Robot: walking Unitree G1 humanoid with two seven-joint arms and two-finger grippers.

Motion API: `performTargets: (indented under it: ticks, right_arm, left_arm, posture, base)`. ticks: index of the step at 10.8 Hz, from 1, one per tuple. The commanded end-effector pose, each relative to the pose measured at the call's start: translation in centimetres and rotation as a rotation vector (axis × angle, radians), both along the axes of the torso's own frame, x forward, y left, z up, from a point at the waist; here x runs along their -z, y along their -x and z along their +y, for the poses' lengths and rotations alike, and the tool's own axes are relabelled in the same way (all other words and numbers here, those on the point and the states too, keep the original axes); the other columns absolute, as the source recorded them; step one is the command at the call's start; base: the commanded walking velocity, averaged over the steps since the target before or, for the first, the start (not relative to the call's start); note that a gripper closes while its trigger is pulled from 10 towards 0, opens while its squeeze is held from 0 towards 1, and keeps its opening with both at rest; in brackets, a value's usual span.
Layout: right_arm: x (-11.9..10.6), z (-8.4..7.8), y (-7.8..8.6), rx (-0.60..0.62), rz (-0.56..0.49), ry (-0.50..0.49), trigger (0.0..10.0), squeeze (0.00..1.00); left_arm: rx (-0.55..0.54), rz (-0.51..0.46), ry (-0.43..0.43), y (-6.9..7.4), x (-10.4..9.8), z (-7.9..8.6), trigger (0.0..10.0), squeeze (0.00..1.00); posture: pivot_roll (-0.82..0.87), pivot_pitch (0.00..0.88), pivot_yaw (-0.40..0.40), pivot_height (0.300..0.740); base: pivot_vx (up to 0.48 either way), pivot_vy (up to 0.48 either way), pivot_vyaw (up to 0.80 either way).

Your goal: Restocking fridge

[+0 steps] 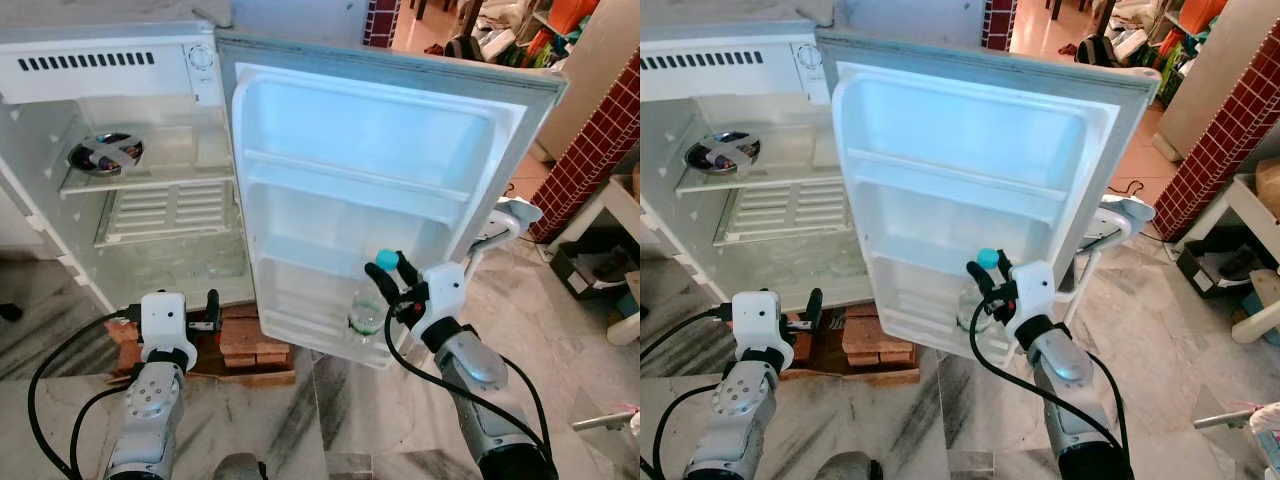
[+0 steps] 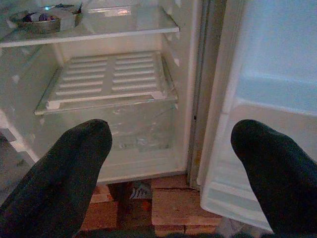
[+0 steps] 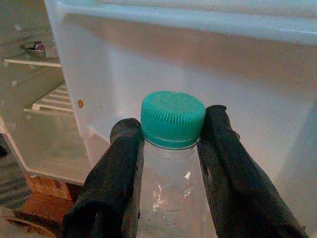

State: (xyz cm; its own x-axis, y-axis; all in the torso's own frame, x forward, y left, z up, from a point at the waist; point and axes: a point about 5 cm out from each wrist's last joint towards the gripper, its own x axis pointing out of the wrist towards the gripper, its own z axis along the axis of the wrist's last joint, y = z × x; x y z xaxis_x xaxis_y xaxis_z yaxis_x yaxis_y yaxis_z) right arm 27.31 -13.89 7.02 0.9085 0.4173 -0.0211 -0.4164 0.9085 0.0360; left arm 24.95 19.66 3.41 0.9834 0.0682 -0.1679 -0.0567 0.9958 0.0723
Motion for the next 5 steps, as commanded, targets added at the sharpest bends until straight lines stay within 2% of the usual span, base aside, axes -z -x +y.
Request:
performTargets:
  ticks: [1,5]
  right_arm:
    - [-0.93,0.09,-0.23,-0.009,-0.037,-0.007,10.0,0.00]
    - [-1.01,0.39,-0.14,-0.031,-0.041,-0.016,10.0,0.00]
  left_arm:
    - [0.007,-0.007,-0.002,-0.02,-0.17,-0.11,10.0,0.00]
    - [0.016,-0.016,-0.010,-0.29,-0.60,-0.16,10.0,0.00]
  posture:
    - [0.12,0.054,-0.050,0.712]
    - [0.11,0.056,-0.045,0.642]
  base:
    - [0.000,0.000,0.00]
    - [0.000,0.000,0.00]
